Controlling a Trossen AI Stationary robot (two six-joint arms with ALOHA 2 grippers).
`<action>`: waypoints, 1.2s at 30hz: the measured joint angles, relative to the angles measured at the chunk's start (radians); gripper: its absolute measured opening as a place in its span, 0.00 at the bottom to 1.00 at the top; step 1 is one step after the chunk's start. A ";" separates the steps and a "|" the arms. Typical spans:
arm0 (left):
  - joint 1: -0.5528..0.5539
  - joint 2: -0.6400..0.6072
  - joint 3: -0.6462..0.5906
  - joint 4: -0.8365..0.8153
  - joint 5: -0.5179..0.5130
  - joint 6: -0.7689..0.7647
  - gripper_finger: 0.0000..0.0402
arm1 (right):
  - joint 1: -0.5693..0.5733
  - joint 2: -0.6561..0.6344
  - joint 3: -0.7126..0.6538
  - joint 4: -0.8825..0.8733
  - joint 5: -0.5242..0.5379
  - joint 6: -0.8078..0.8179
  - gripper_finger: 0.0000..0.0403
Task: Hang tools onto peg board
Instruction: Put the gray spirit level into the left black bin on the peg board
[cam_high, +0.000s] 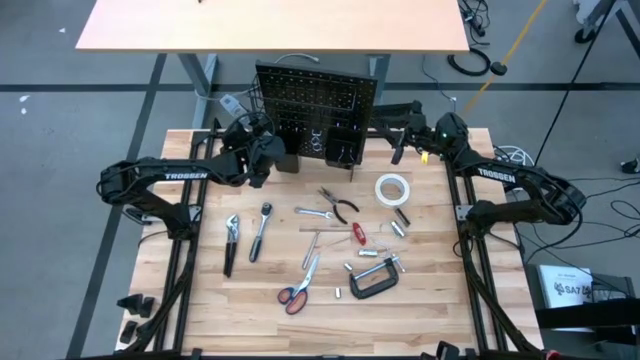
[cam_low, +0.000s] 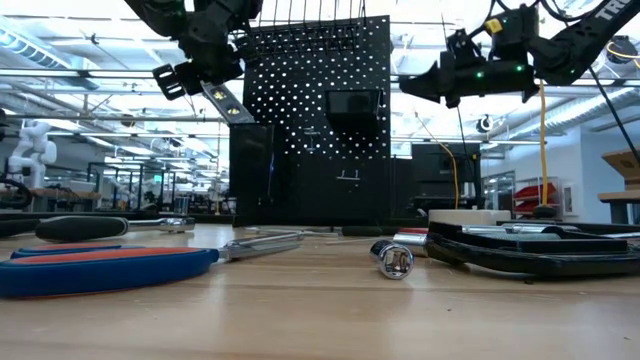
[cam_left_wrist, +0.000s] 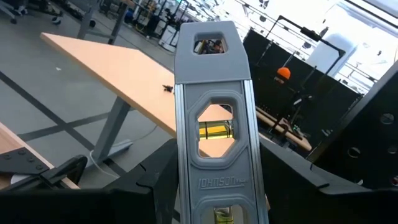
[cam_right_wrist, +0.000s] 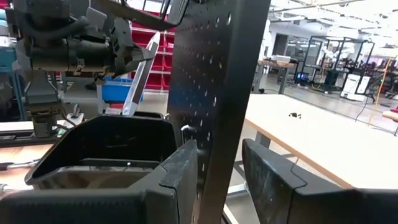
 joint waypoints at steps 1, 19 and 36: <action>0.000 0.000 0.000 0.000 0.001 0.000 0.48 | 0.000 0.000 0.000 -0.005 0.000 0.000 0.30; -0.008 -0.003 0.004 0.009 0.000 0.310 0.48 | 0.000 0.000 0.000 -0.007 0.001 -0.001 0.30; -0.022 -0.001 -0.003 -0.013 0.137 0.375 0.48 | 0.000 0.000 0.000 -0.003 0.001 0.000 0.30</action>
